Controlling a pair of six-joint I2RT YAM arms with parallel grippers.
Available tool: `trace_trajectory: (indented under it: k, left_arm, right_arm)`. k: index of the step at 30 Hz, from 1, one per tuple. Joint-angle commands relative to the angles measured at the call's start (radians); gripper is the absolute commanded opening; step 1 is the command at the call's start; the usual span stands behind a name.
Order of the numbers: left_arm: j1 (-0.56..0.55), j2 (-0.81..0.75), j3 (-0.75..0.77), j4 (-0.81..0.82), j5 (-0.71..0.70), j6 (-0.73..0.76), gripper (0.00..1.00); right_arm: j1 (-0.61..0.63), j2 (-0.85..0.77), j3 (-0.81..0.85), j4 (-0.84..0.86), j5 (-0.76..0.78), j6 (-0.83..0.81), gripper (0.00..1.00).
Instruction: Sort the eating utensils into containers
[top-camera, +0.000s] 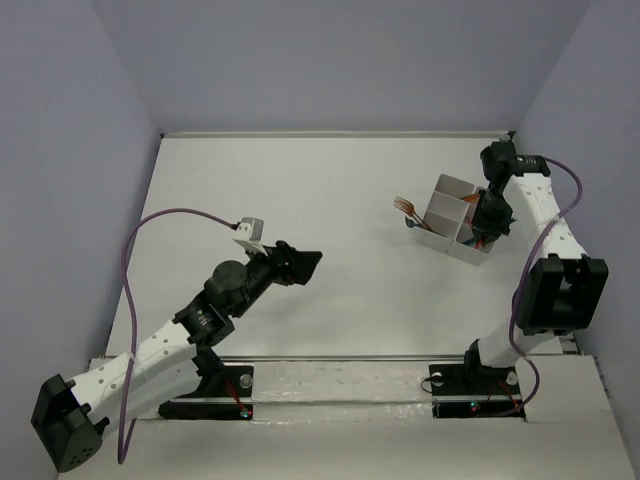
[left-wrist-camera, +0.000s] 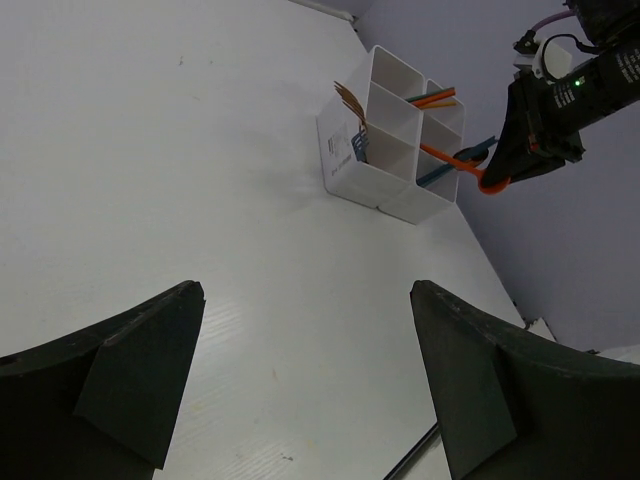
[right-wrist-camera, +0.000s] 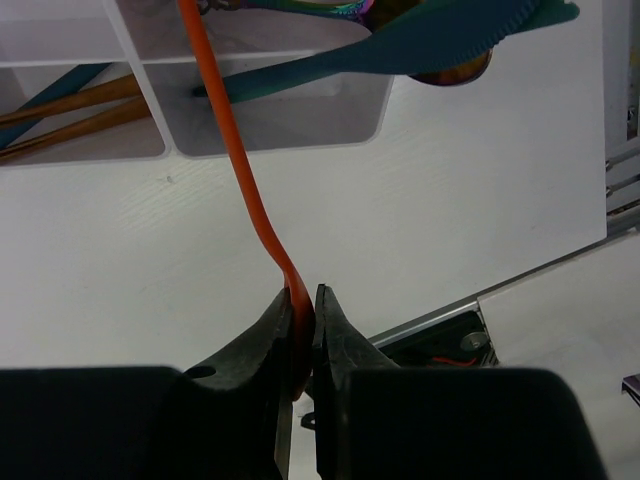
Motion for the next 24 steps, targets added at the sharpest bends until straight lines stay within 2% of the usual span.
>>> trace_trajectory:
  k: [1, 5, 16, 24]
  left_arm:
    - [-0.006, 0.003, -0.011, 0.057, -0.018, 0.011, 0.96]
    - [-0.006, 0.012, -0.011, 0.066, -0.01, 0.007, 0.96]
    - [-0.006, 0.039, -0.011, 0.074, -0.009, 0.007, 0.96]
    - [-0.006, 0.082, -0.005, 0.086, -0.004, 0.007, 0.96]
  right_arm:
    - [-0.005, 0.016, 0.056, -0.034, 0.039, 0.007, 0.07]
    - [-0.005, 0.022, 0.096, -0.021, 0.065, 0.009, 0.08]
    - [-0.035, 0.071, 0.185, 0.028, 0.099, -0.013, 0.26]
    - [-0.066, 0.103, 0.249, 0.089, 0.134, -0.017, 0.27]
